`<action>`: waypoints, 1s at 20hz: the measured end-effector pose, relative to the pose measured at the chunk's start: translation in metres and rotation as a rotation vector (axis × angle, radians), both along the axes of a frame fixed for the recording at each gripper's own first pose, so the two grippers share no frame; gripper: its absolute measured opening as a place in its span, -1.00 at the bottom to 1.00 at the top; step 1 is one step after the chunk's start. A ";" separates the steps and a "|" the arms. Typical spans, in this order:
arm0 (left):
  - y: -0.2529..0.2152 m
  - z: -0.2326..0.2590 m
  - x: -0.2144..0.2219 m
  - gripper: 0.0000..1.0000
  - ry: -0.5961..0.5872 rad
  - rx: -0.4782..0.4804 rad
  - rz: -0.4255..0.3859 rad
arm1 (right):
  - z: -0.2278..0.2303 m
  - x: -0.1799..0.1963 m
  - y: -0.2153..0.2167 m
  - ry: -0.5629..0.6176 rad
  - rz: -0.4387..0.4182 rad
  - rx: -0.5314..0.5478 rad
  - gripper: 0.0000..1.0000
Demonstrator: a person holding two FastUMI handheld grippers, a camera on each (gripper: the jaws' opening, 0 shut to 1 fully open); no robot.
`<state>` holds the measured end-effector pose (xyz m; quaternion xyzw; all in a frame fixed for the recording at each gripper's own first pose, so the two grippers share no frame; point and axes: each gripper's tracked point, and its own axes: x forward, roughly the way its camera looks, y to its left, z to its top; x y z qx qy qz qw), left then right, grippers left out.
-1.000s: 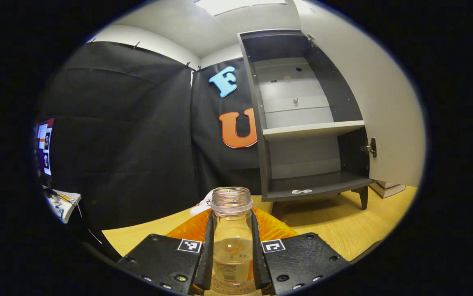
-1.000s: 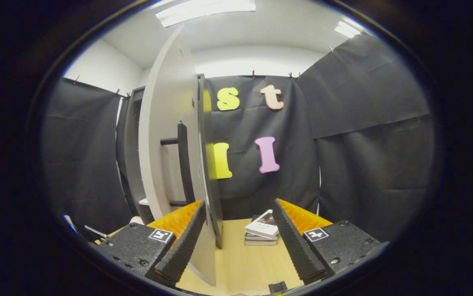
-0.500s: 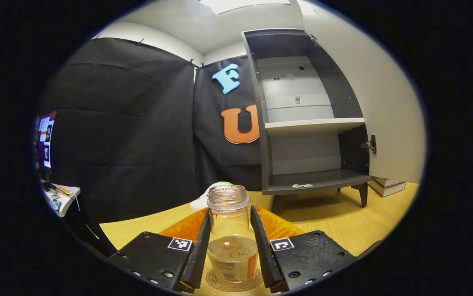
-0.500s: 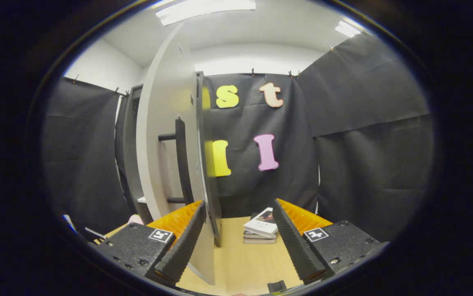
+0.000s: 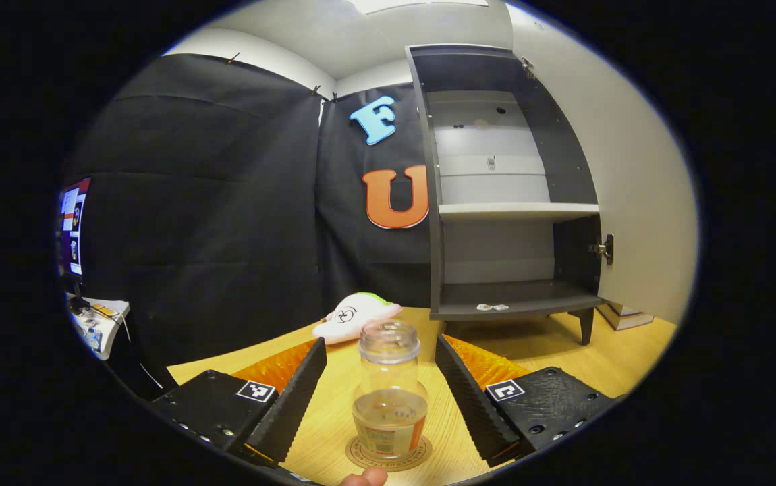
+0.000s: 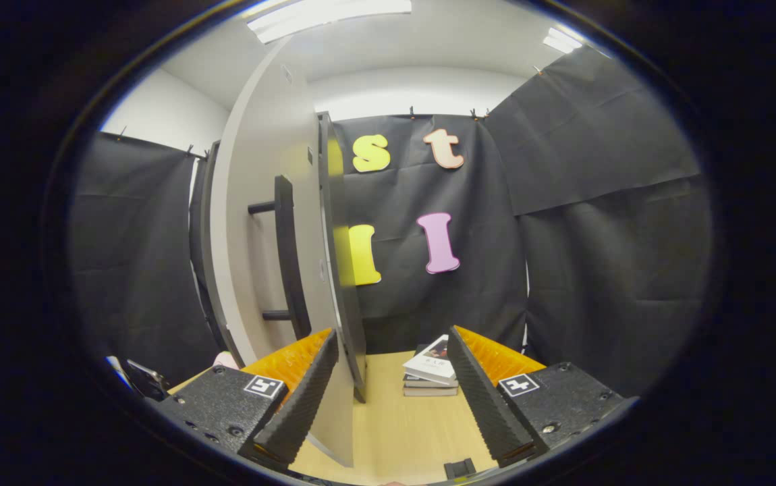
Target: Open the cabinet door with the right hand, grasp the bottle in the cabinet with the left hand and place it on the coaster, then close the cabinet door with the right hand.
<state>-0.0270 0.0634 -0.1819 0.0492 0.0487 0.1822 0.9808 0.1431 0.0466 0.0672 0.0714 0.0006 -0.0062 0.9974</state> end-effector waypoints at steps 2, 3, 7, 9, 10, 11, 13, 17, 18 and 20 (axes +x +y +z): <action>-0.005 0.016 -0.002 0.94 -0.003 -0.038 -0.018 | -0.004 0.001 -0.004 -0.002 -0.006 -0.002 1.00; -0.011 0.022 -0.003 0.93 0.002 -0.076 -0.034 | -0.006 0.001 -0.006 -0.004 -0.011 -0.003 1.00; -0.026 0.076 -0.004 0.90 -0.019 -0.069 -0.085 | -0.007 0.006 -0.012 -0.020 -0.012 0.013 1.00; -0.037 0.106 0.004 0.90 -0.037 -0.012 -0.139 | -0.004 0.010 -0.013 -0.025 -0.002 0.032 0.96; -0.044 0.117 0.009 0.90 -0.028 0.003 -0.167 | -0.003 0.011 -0.013 -0.027 0.001 0.037 1.00; -0.049 0.125 0.012 0.90 -0.010 0.016 -0.181 | 0.000 0.013 -0.015 -0.038 0.000 0.037 0.96; -0.059 0.146 0.016 0.89 -0.006 0.041 -0.201 | 0.009 0.017 -0.016 -0.080 -0.005 0.030 1.00; -0.083 0.172 0.016 0.92 -0.010 0.046 -0.252 | 0.017 0.030 -0.014 -0.088 -0.007 -0.011 0.94; -0.089 0.176 0.018 0.93 -0.007 0.041 -0.265 | 0.021 0.032 -0.013 -0.088 -0.003 -0.015 0.94; -0.095 0.185 0.018 0.92 -0.013 0.049 -0.274 | 0.029 0.038 -0.010 -0.083 0.014 -0.014 1.00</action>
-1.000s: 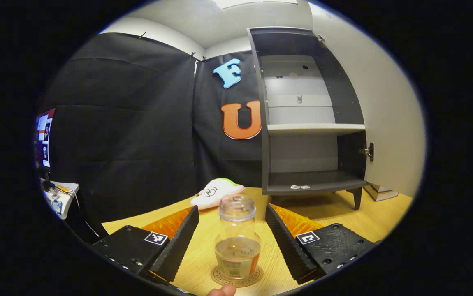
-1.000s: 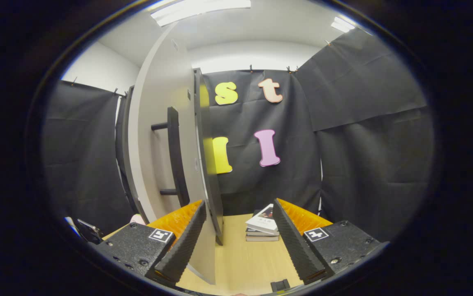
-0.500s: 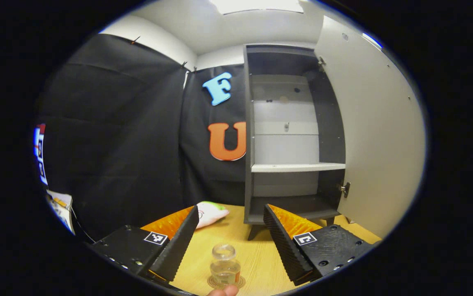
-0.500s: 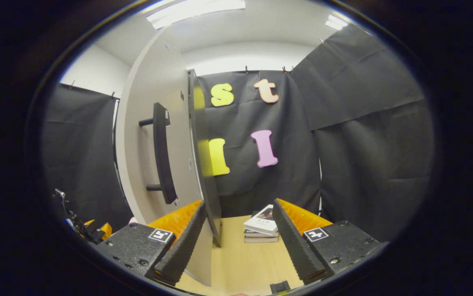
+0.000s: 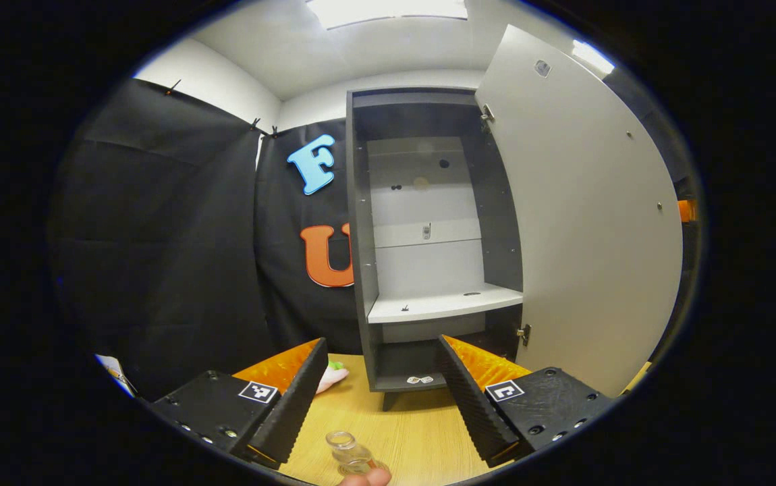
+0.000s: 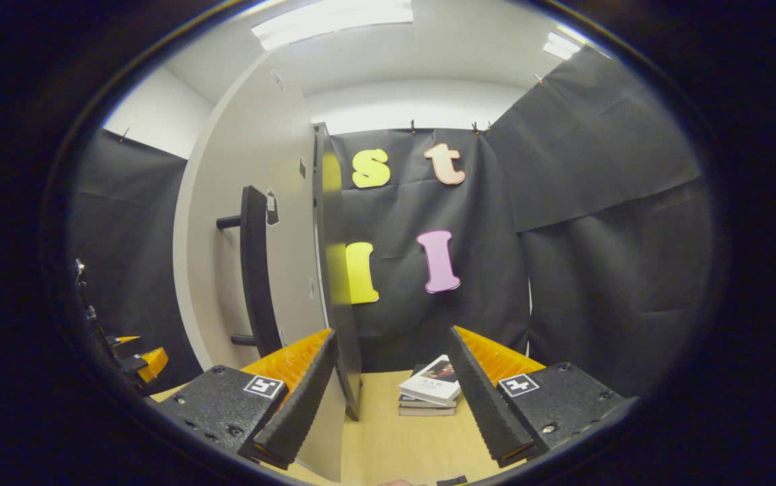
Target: Open the cabinet door with the right hand, grasp the bottle in the cabinet with the left hand and place it on the coaster, then close the cabinet door with the right hand.
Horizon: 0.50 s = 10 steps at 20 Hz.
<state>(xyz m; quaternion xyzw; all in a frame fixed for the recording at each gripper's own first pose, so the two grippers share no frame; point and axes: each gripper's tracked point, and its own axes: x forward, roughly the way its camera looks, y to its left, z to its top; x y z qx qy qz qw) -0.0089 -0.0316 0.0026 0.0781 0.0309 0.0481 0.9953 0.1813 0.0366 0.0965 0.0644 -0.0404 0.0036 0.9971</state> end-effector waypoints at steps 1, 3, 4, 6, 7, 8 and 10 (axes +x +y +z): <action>-0.002 0.003 0.000 0.92 -0.005 0.000 -0.004 | 0.005 0.002 0.001 -0.001 0.011 -0.001 1.00; -0.012 0.004 0.000 0.92 -0.008 -0.015 -0.021 | 0.015 0.006 0.005 -0.008 0.040 -0.006 0.96; -0.014 0.003 0.001 0.92 -0.002 -0.025 -0.023 | 0.022 0.006 0.011 -0.022 0.065 -0.005 1.00; -0.018 0.002 0.003 0.92 0.007 -0.045 -0.020 | 0.028 0.008 0.015 -0.040 0.079 -0.005 0.96; -0.019 0.001 0.004 1.00 0.010 -0.056 -0.020 | 0.028 0.008 0.014 -0.041 0.078 -0.010 1.00; -0.020 0.001 0.004 0.92 0.011 -0.061 -0.022 | 0.028 0.008 0.015 -0.041 0.086 -0.008 0.99; -0.019 0.000 0.002 0.92 0.015 -0.056 -0.017 | 0.028 0.010 0.019 -0.030 0.106 0.004 1.00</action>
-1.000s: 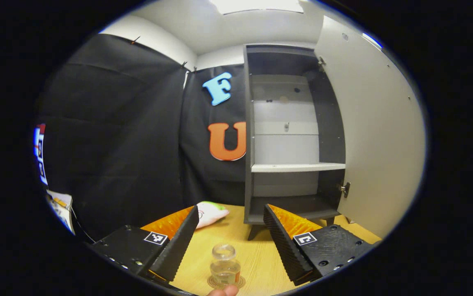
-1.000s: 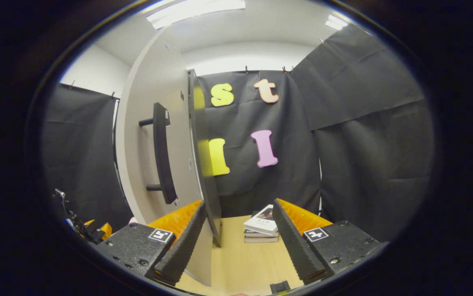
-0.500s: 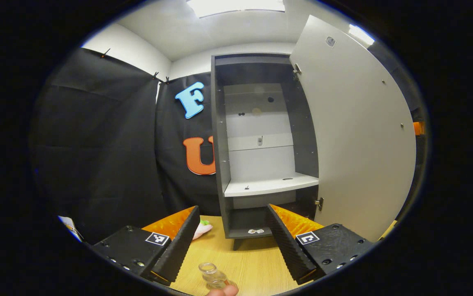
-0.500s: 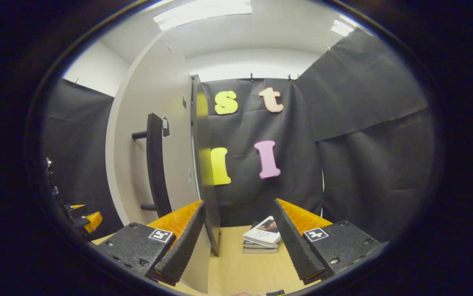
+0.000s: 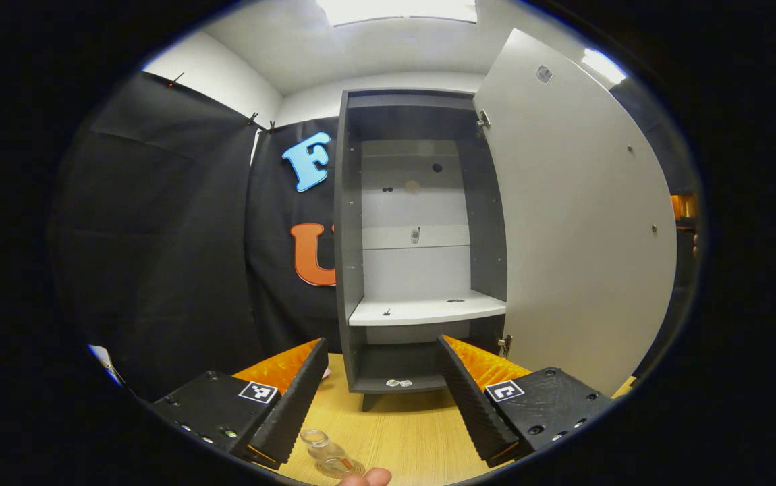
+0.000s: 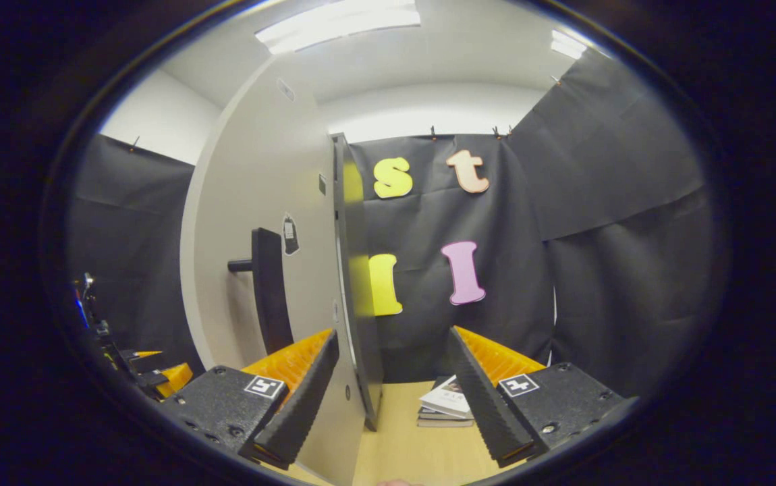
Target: Open the cabinet door with the right hand, grasp the bottle in the cabinet with the left hand and place it on the coaster, then close the cabinet door with the right hand.
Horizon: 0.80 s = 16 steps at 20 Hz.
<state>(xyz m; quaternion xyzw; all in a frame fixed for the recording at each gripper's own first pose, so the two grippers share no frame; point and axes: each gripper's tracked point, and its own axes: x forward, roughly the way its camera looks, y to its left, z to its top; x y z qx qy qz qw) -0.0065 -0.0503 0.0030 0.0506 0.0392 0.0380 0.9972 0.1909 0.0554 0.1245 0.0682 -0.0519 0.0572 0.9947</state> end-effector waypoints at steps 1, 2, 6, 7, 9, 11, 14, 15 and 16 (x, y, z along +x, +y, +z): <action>0.001 0.000 0.001 1.00 -0.001 0.003 0.002 | 0.000 0.001 0.000 0.003 0.006 0.006 0.99; 0.002 -0.001 0.001 1.00 -0.001 0.002 0.006 | 0.000 0.000 0.000 0.006 0.010 0.010 0.92; 0.005 -0.002 0.001 0.92 0.001 -0.002 0.009 | 0.002 0.001 0.010 -0.006 0.031 0.005 0.80; 0.006 -0.002 0.000 0.92 -0.002 0.004 0.007 | 0.004 0.000 0.015 -0.013 0.039 -0.007 0.93; 0.009 0.000 -0.003 0.92 -0.015 0.021 0.014 | 0.004 -0.006 0.037 -0.028 0.081 -0.048 0.80; 0.017 0.003 -0.007 0.92 -0.038 0.046 0.039 | 0.003 -0.012 0.054 -0.029 0.108 -0.070 0.93; 0.024 0.003 -0.012 0.92 -0.052 0.067 0.036 | 0.002 -0.012 0.077 -0.009 0.149 -0.100 0.93; 0.029 0.001 -0.015 0.92 -0.050 0.066 0.036 | 0.001 -0.013 0.082 -0.005 0.154 -0.101 0.93; 0.032 0.000 -0.017 0.92 -0.048 0.060 0.036 | 0.002 -0.013 0.087 -0.005 0.160 -0.098 0.93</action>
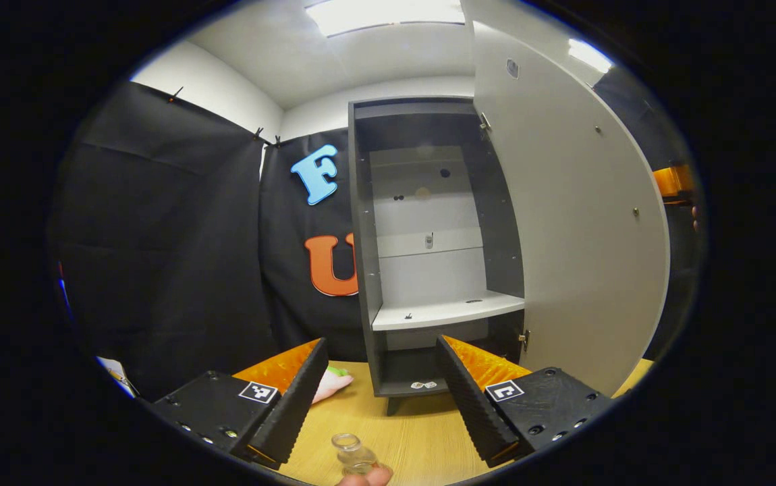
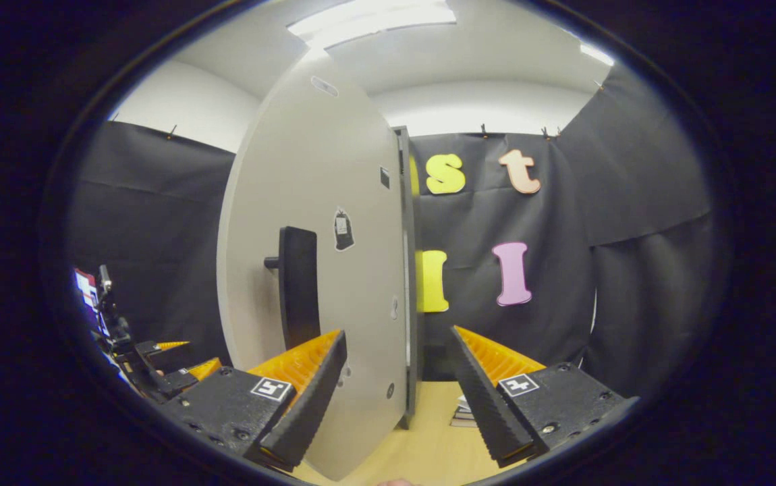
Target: Open the cabinet door with the right hand, grasp the bottle in the cabinet with the left hand and place it on the coaster, then close the cabinet door with the right hand.
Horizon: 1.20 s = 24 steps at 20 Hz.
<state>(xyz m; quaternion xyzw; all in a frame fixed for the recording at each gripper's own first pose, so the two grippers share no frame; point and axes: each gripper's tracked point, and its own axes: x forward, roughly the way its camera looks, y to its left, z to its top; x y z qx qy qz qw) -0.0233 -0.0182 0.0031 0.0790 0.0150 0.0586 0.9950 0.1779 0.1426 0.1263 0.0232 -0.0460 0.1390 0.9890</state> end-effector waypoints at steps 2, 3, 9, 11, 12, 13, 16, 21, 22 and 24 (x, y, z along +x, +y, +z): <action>0.006 0.000 -0.001 0.92 0.002 -0.017 -0.001 | 0.000 0.001 0.012 0.001 0.010 0.004 0.92; 0.009 0.001 -0.001 0.92 0.007 -0.026 -0.001 | -0.001 0.002 0.018 0.002 0.014 0.004 0.92; 0.029 -0.007 -0.005 0.92 0.003 -0.035 -0.002 | 0.000 0.007 0.054 -0.003 0.047 -0.033 0.93; 0.034 -0.009 -0.004 0.92 0.004 -0.039 -0.007 | 0.000 0.011 0.070 -0.005 0.066 -0.052 0.93; 0.038 -0.008 -0.005 0.92 0.000 -0.037 -0.008 | 0.002 0.013 0.077 -0.012 0.072 -0.062 0.93; 0.042 -0.007 -0.005 0.92 -0.006 -0.032 -0.007 | 0.004 0.016 0.085 -0.021 0.078 -0.066 0.94; 0.055 -0.007 -0.005 0.92 -0.013 -0.034 -0.003 | 0.003 0.026 0.111 -0.018 0.112 -0.084 0.93; 0.077 -0.011 -0.006 0.92 -0.008 -0.037 0.022 | 0.004 0.060 0.164 -0.033 0.176 -0.087 0.94; 0.081 -0.013 -0.006 0.92 -0.004 -0.037 0.027 | 0.000 0.071 0.172 -0.020 0.166 -0.091 0.86; 0.093 -0.014 -0.007 0.92 0.001 -0.034 0.046 | 0.001 0.092 0.191 -0.019 0.194 -0.079 1.00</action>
